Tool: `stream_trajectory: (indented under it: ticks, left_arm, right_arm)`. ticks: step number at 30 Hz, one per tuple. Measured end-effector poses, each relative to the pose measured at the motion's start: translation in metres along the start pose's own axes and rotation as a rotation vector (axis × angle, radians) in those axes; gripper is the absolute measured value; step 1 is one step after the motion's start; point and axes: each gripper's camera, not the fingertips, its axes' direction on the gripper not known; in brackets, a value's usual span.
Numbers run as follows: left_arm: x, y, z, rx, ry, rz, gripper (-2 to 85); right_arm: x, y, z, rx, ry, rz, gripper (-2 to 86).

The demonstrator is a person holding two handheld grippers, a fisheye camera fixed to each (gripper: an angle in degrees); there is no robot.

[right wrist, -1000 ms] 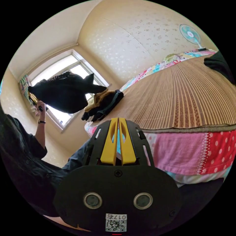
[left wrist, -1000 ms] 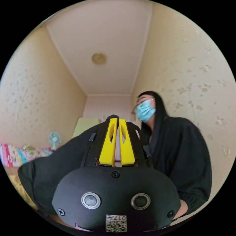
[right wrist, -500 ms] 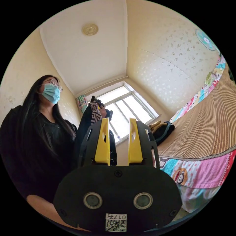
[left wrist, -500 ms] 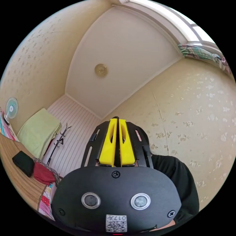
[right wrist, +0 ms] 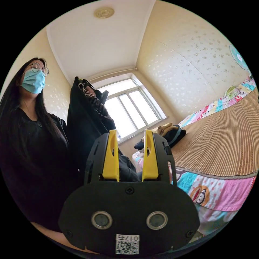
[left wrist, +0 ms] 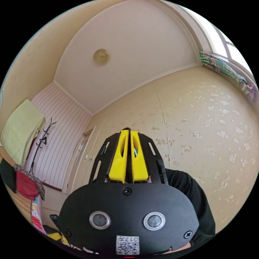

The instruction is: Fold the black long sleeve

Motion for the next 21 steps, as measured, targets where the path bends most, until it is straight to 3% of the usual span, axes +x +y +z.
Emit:
stream_trajectory:
  ticks: [6,9,11,13,15,18,21]
  left_arm:
    - [-0.032,0.012,-0.008,0.010,0.069,-0.112,-0.9]
    - [-0.034,0.012,-0.020,0.016,0.062,-0.118,-0.9]
    - [-0.029,0.009,-0.031,0.019,0.042,-0.107,-0.9]
    - [-0.016,0.003,-0.046,0.031,0.009,-0.076,-0.9]
    - [-0.003,-0.002,-0.056,0.034,-0.029,-0.040,-0.9]
    - [0.015,-0.008,-0.069,0.036,-0.096,0.035,-0.9]
    - [0.010,-0.009,-0.075,0.052,-0.066,0.061,-0.9]
  right_arm:
    - [-0.016,0.012,0.057,-0.149,-0.142,-0.046,12.1]
    - [-0.038,0.023,0.078,-0.219,-0.247,-0.147,3.1]
    - [-0.048,0.019,0.075,-0.233,-0.136,-0.184,1.9]
    - [-0.049,0.001,0.046,-0.113,0.196,-0.197,1.3]
    - [-0.047,-0.023,0.009,0.022,0.320,-0.163,1.1]
    - [-0.049,-0.061,-0.033,0.168,0.270,-0.165,1.5]
    - [-0.038,-0.077,-0.010,0.036,0.188,-0.203,3.3]
